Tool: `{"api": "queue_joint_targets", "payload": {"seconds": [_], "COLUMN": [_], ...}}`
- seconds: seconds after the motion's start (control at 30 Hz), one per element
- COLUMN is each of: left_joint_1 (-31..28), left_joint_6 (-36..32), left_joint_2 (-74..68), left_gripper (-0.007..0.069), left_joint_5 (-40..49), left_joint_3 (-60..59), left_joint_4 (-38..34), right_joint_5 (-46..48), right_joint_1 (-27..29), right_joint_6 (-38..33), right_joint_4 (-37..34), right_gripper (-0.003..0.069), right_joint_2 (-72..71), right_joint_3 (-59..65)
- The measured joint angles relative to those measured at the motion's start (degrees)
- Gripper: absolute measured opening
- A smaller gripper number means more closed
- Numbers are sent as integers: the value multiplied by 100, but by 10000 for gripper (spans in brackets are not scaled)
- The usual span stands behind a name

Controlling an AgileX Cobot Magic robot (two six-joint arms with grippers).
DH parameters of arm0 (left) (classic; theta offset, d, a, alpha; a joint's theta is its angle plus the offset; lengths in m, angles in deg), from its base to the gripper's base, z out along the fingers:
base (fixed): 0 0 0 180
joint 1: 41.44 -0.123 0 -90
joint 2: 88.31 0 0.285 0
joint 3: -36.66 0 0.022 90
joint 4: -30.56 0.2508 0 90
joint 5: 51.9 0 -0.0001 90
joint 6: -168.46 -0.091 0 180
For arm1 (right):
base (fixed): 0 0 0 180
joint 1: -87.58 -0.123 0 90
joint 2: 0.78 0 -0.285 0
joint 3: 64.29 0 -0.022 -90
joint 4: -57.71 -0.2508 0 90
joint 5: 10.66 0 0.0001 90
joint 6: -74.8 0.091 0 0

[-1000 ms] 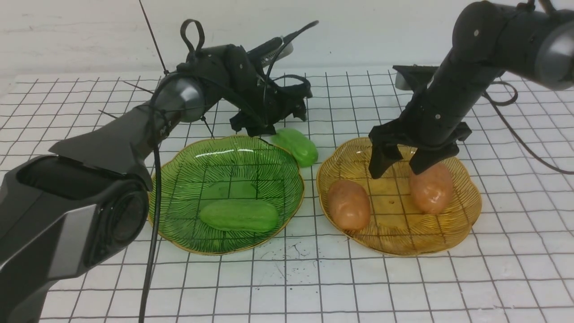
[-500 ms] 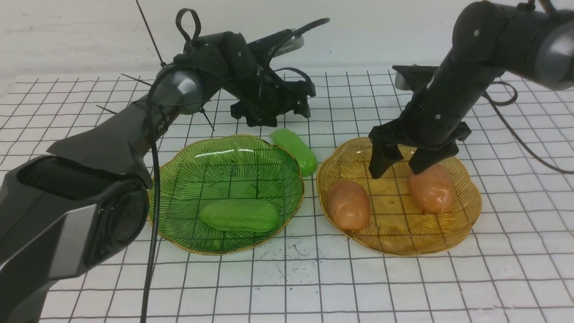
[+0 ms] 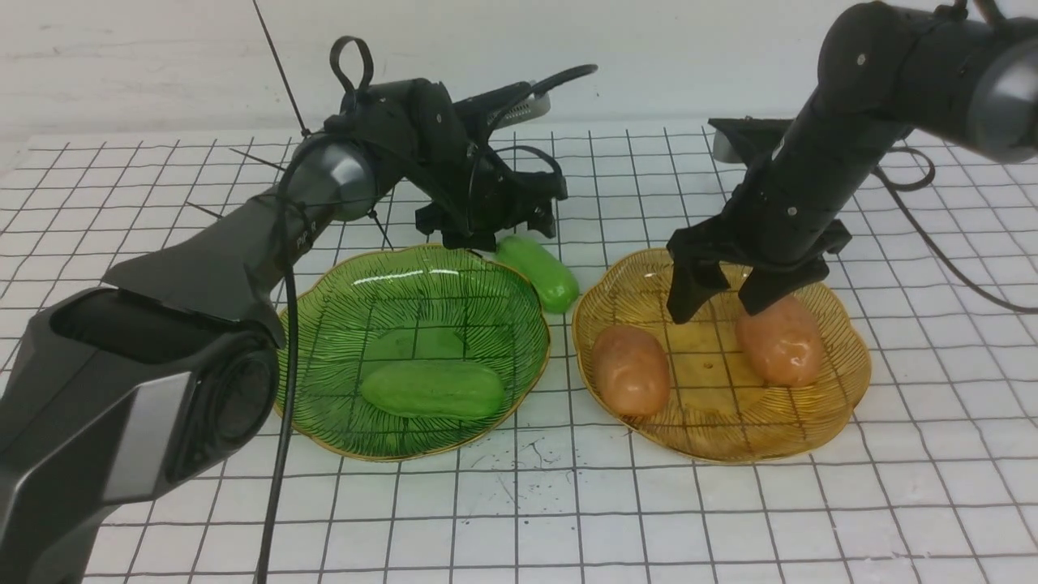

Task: Put different types of vegetables on the plate.
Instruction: 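Put the green cucumber next to the left plate into that plate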

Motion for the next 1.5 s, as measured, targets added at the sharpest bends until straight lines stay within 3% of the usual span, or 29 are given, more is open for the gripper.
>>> {"api": "queue_joint_targets", "payload": {"seconds": [0.47, 0.7, 0.73, 1.27, 1.5], "left_joint_1": [0, 0, 0, -40, -78], "left_joint_6": [-95, -131, -131, -151, -824], "left_joint_2": [-198, -200, -200, -151, 694], "left_gripper": [535, 388, 330, 321, 321], "left_joint_5": [-358, -358, -365, -338, -228], "left_joint_3": [0, 4, 11, 15, 3], "left_joint_4": [-91, -143, -157, -528, -772], "right_joint_5": [0, 0, 0, 0, 0], "right_joint_1": [0, 0, 0, 0, 0], "right_joint_6": [-47, -58, -58, -68, -167], "right_joint_4": [0, -4, -4, -139, -374], "right_gripper": [590, 590, 590, 590, 590], "right_joint_2": [0, 0, 0, 0, 0], "right_joint_3": [0, 0, 0, 0, 0]}}
